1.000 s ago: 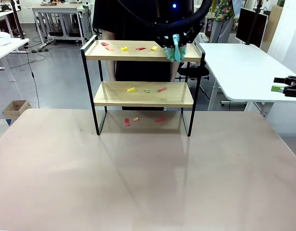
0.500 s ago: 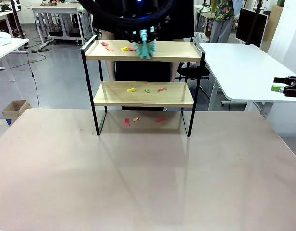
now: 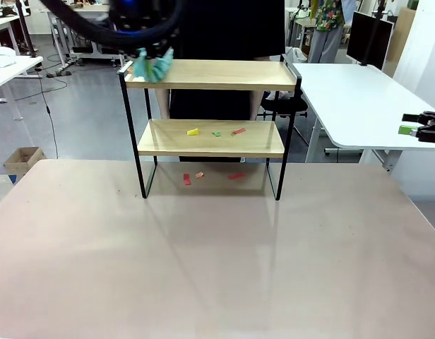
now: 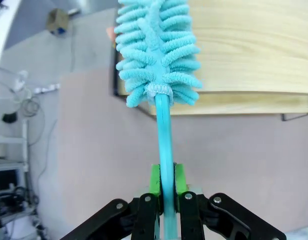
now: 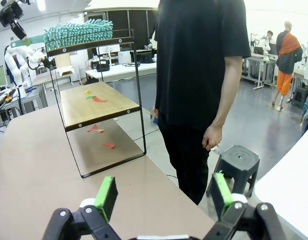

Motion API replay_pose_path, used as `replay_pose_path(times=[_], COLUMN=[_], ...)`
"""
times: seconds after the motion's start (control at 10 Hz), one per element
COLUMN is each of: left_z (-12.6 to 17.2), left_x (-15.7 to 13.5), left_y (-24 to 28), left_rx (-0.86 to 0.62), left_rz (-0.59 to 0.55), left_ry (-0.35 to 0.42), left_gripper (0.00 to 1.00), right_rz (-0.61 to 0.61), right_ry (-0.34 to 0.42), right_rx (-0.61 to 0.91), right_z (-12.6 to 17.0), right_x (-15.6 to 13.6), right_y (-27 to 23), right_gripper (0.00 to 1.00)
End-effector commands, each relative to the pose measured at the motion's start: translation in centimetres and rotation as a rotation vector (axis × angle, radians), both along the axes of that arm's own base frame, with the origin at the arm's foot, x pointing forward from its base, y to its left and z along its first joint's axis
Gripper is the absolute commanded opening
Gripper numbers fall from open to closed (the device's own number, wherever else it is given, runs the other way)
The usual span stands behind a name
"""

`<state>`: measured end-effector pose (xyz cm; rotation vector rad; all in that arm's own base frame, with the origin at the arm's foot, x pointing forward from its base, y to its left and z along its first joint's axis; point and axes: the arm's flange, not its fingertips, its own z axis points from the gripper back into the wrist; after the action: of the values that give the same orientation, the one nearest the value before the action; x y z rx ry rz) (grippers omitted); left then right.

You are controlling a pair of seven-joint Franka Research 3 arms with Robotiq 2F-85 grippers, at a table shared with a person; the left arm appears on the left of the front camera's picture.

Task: Clean the shelf.
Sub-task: Clean the specific section of the Shelf indicated by the human with the Duster.

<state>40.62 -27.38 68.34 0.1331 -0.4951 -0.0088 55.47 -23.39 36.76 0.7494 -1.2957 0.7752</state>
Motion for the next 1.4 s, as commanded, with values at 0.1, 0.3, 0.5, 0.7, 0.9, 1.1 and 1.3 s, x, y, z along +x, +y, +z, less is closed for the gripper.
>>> replay_pose_path(times=[0.1, 0.3, 0.5, 0.7, 0.9, 1.1, 1.3], left_z=[0.7, 2.3, 2.6, 3.6, 4.5, 5.2, 5.5], left_x=[-2.4, -4.5, -3.4, -4.9, -5.4, -5.7, -5.8], left_y=[2.9, 1.6, 1.7, 0.5, 2.9, 5.7, 8.4], left_rx=[0.173, 0.116, 0.142, 0.103, -0.114, -0.282, -0.446], left_rz=[0.004, -0.088, -0.033, -0.075, -0.177, -0.321, -0.558], left_ry=[-0.208, -0.248, -0.204, -0.236, -0.163, -0.053, 0.065], left_gripper=[0.13, 0.13, 0.13, 0.13, 0.13, 0.13, 0.13], right_rz=[0.002, 0.002, 0.002, 0.002, 0.002, 0.002, 0.002], right_ry=[-0.006, -0.006, -0.006, -0.006, -0.006, -0.006, -0.006], right_rx=[-0.001, -0.001, -0.001, -0.001, -0.001, -0.001, -0.001], right_z=[0.3, 0.3, 0.3, 0.3, 0.3, 0.3, 0.3], right_x=[0.1, 0.1, 0.1, 0.1, 0.1, 0.1, 0.1], right_y=[0.2, 0.2, 0.2, 0.2, 0.2, 0.2, 0.2], right_gripper=[1.00, 1.00, 1.00, 1.00, 1.00, 1.00, 1.00])
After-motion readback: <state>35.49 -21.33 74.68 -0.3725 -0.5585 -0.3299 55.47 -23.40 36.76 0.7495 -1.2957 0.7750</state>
